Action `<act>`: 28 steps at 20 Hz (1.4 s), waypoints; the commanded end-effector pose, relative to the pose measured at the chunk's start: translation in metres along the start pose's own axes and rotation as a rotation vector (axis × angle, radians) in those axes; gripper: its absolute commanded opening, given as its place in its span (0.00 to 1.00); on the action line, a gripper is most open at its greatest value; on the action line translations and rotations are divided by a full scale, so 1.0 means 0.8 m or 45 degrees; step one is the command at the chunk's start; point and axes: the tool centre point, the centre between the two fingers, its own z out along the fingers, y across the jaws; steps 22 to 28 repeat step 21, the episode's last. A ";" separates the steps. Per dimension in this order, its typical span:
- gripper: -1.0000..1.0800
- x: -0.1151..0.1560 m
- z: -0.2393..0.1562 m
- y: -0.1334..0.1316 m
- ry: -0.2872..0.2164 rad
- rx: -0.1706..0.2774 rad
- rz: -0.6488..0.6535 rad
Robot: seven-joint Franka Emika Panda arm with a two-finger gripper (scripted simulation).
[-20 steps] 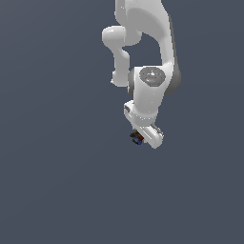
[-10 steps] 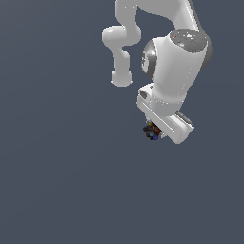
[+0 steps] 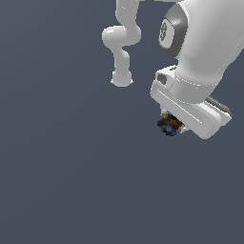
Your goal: Pick up the object and move it to a goal position.
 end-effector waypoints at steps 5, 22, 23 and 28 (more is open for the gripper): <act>0.00 -0.007 -0.039 -0.023 -0.001 0.000 0.000; 0.00 -0.012 -0.068 -0.042 -0.002 0.000 -0.001; 0.00 -0.012 -0.068 -0.042 -0.002 0.000 -0.001; 0.00 -0.012 -0.068 -0.042 -0.002 0.000 -0.001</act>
